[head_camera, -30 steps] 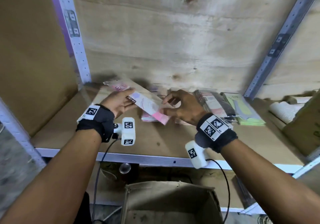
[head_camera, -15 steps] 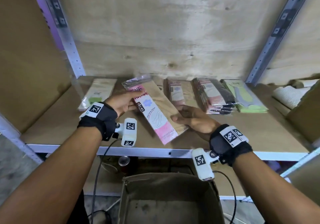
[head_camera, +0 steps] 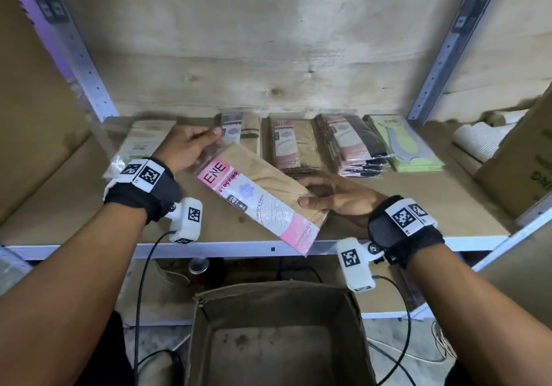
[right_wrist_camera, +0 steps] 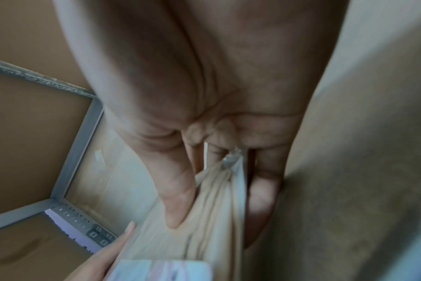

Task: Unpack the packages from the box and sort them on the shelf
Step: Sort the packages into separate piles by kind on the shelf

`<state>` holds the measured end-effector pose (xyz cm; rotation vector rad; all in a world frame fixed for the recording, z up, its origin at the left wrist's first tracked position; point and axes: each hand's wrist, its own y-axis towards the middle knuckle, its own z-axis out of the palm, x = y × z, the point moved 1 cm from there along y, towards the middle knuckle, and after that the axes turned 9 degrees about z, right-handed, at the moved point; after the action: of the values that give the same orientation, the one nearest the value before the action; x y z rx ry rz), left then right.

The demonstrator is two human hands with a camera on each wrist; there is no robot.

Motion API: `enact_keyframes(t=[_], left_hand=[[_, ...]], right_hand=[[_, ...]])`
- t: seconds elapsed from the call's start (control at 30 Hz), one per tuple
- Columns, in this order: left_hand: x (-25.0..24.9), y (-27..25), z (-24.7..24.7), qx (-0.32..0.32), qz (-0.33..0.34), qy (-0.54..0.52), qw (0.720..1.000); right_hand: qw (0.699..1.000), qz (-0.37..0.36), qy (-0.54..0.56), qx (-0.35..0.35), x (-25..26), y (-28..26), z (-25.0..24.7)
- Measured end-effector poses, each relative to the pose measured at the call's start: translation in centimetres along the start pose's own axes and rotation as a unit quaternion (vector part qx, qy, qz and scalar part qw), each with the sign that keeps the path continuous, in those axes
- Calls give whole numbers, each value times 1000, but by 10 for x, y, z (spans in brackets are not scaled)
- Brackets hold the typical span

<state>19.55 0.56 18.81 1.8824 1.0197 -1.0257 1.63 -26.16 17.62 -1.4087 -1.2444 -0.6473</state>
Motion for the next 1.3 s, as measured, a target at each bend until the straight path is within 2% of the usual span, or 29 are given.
enact_keyframes(t=[0.13,0.3,0.4,0.47,0.63,0.77,0.93,1.13,1.23,1.3], left_hand=[[-5,1,10,-10,32,119,992],[-15,-3,12,1,22,154,988],[-14,-5,11,28,-27,112,993],[-16,-7,15,43,-51,45,997],[-22,-11,21,16,-78,-121,989],[-22,-15,21,30,-88,-133,987],[-18,-15,13,33,-82,-75,993],[-16,-11,-10,14,-75,-193,978],[-15,-15,-4,51,-109,-187,975],[-18,-20,4,79,-132,-169,973]], right_hand=[[1000,8,7,2,-4,-2,-4],[1000,8,7,-4,-9,-3,-12],[1000,3,7,-12,-12,-3,-14],[1000,-2,6,-13,-12,-4,-14],[999,-21,22,-18,-12,-5,-19],[999,-22,20,-14,-13,-5,-17],[999,-14,27,11,-9,-7,-16],[979,-22,201,-9,-4,-6,-19],[957,-34,285,-41,-1,-2,-19],[950,-43,303,-51,2,1,-14]])
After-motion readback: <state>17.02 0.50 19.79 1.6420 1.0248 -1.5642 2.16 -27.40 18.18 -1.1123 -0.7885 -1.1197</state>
